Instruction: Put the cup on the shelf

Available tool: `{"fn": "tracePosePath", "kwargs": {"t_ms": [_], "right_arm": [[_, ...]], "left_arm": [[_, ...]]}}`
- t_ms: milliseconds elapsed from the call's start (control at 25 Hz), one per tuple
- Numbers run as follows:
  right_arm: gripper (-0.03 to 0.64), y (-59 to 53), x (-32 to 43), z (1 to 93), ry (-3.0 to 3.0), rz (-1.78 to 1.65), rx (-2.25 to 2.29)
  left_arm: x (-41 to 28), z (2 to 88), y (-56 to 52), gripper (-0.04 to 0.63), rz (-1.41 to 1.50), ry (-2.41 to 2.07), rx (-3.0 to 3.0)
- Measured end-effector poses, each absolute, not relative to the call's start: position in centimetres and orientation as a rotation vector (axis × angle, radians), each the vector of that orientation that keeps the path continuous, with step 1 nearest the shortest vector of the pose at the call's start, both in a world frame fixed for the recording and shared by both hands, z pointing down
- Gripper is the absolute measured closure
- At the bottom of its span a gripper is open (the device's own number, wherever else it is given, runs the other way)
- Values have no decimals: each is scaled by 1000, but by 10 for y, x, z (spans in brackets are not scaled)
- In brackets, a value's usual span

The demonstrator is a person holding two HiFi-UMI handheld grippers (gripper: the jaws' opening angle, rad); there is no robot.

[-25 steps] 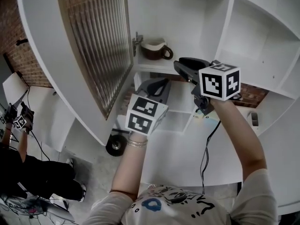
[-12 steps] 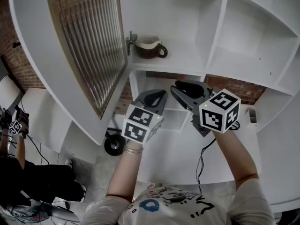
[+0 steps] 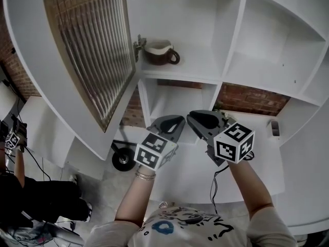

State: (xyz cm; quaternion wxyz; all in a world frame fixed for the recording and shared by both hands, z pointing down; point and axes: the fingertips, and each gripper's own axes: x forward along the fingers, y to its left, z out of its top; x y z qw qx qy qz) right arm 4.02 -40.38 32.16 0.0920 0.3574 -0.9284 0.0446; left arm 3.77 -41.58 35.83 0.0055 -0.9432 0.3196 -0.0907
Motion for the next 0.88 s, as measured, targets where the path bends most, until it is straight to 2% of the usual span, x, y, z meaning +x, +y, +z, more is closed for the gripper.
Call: {"fn": "tracePosePath", "kwargs": {"t_ms": [880], "right_arm": [[571, -347, 50, 404, -2739, 265, 1036]], "left_arm": [[50, 430, -359, 577, -399, 958, -3109]]}}
